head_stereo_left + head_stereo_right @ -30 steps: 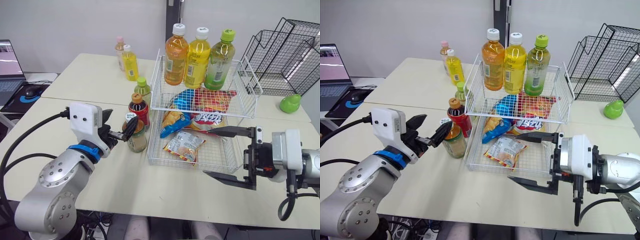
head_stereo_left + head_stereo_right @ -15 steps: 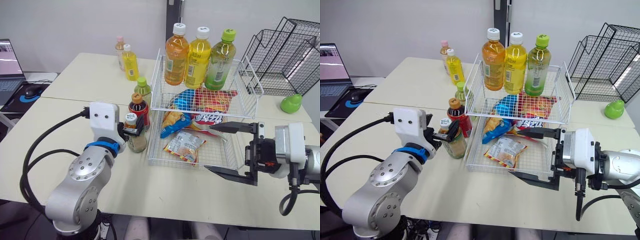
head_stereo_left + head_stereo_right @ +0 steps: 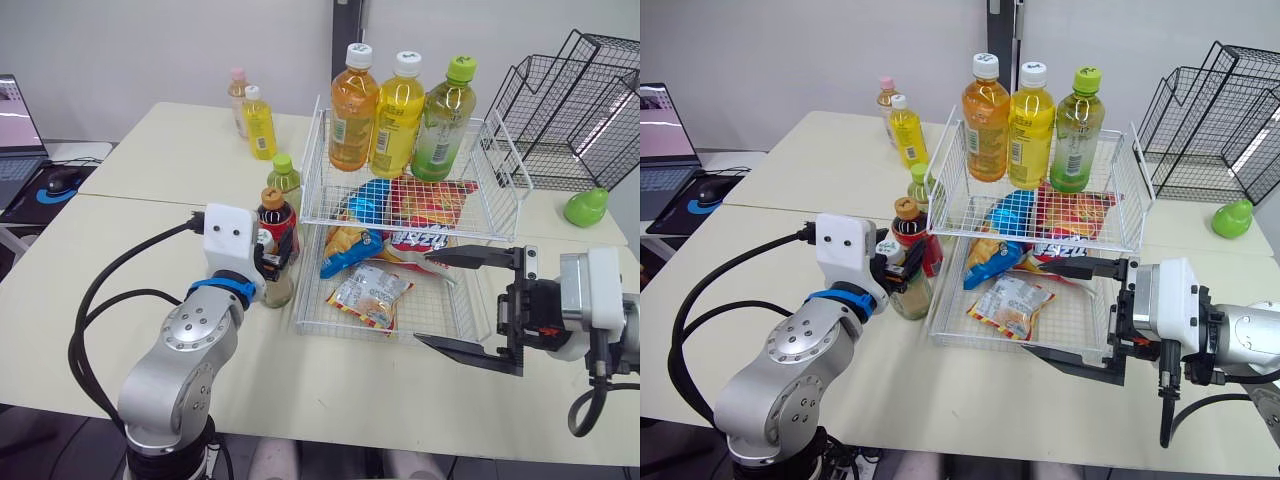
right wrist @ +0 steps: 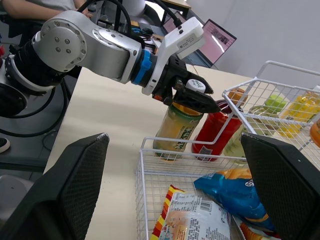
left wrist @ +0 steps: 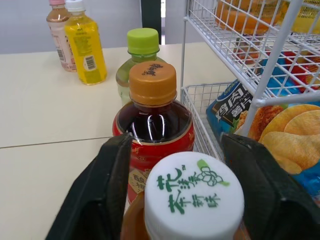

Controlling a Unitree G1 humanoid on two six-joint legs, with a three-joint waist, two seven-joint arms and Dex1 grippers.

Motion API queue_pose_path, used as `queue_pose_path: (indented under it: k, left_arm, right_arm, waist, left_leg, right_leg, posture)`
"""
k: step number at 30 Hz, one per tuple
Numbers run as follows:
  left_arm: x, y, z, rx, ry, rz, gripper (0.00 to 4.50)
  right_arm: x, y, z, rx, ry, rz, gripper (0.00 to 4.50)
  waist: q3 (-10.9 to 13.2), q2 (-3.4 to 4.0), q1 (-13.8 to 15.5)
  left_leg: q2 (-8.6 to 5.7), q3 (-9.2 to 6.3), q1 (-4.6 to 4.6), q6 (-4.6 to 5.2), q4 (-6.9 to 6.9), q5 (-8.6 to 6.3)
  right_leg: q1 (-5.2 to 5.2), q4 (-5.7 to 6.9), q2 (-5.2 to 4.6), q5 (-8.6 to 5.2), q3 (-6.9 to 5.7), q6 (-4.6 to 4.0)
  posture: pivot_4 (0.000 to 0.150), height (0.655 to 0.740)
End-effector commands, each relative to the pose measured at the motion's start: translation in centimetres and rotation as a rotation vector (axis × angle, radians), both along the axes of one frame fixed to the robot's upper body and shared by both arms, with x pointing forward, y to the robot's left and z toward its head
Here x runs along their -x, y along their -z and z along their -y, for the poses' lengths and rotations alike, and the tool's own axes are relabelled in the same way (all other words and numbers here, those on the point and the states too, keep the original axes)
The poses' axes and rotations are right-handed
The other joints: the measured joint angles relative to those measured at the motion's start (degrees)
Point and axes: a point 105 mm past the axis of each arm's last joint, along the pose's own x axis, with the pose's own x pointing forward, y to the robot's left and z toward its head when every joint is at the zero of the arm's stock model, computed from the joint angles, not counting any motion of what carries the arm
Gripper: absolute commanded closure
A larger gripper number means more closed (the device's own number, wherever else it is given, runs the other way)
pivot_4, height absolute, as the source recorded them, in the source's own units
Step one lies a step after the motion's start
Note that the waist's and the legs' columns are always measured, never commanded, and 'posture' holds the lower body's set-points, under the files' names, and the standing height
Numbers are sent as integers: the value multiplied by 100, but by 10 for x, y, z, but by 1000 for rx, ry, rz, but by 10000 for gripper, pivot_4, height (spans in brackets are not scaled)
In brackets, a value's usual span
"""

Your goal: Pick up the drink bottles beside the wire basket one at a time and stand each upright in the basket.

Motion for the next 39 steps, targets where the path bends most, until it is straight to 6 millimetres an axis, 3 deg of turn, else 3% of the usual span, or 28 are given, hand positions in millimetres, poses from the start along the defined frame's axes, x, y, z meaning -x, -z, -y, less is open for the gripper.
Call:
queue_pose_path:
  k: [1,2,7,12,15,18,23,29,33,36,39]
  left_arm:
    - [4,-9,0,-9,3,35,29159]
    - [6,-9,-3,-11,-1,37,31117]
    - [16,-15,-17,-17,21,42,31081]
    - [15,-55,-33,-102,211,107,31081]
    - [13,-83,-43,-126,341,95,31082]
    - [9,-130,-56,-95,439,98,31082]
    - [12,-197,-56,-76,577,120,31082]
    - [22,-260,-33,-67,794,171,31082]
    - [26,-286,-8,-98,951,198,31082]
    - [25,-297,19,-111,1083,215,31082]
    - [17,-292,53,-143,1194,214,31082]
  right_arm:
    - [6,-6,-2,4,-13,37,0]
    - [5,-6,-2,0,-10,41,0]
    - [1,-13,-1,-20,19,95,0]
    - [-11,-20,4,-53,66,111,0]
    - [-17,-21,5,-57,82,104,0]
    - [-23,-21,10,-55,133,113,0]
    - [-30,-22,17,-52,196,116,0]
    - [-22,-11,17,-33,231,77,0]
    - [-18,-10,19,-52,276,86,0]
    - [-18,-18,23,-81,327,124,0]
    - [-19,-24,31,-97,388,142,0]
  waist:
    - [0,0,0]
    - [0,0,-1]
    - [1,1,-45]
    - [11,3,-46]
    - [14,4,-16]
    - [17,3,14]
    - [20,0,17]
    - [24,5,92]
    - [26,10,100]
    - [29,14,105]
    - [30,17,107]
  left_leg:
    - [0,0,0,0,0,0]
    - [0,0,0,0,0,0]
    - [1,0,0,-1,-9,-1]
    - [4,-4,-3,-3,-12,-1]
    - [4,-4,-4,-4,-11,0]
    - [4,-2,-13,-4,-13,-2]
    - [0,-2,-62,-5,-13,-2]
    - [-3,-12,-99,-7,-12,-3]
    - [-4,-6,-100,-8,-10,-4]
    - [-5,-9,-101,-7,-5,-3]
    - [-5,-6,-101,-7,0,-3]
  right_leg:
    - [1,-2,0,-1,0,2]
    - [1,-2,0,-1,0,2]
    - [0,-12,2,-1,1,2]
    - [-11,-11,26,-1,-6,-1]
    - [-14,-14,25,-3,-8,-5]
    - [-16,-24,14,-3,-7,-4]
    - [-60,-34,18,5,-9,8]
    - [-86,-36,27,9,-23,8]
    - [-90,-33,28,7,-19,10]
    - [-89,-27,28,6,-20,12]
    - [-88,-26,26,6,-18,12]
  posture:
    - [1500,7268]
    - [1500,7268]
    - [1500,7268]
    - [1500,7268]
    - [1500,7268]
    - [1500,7268]
    - [1500,7268]
    - [1500,7268]
    - [1500,7268]
    - [1500,7268]
    - [1500,7268]
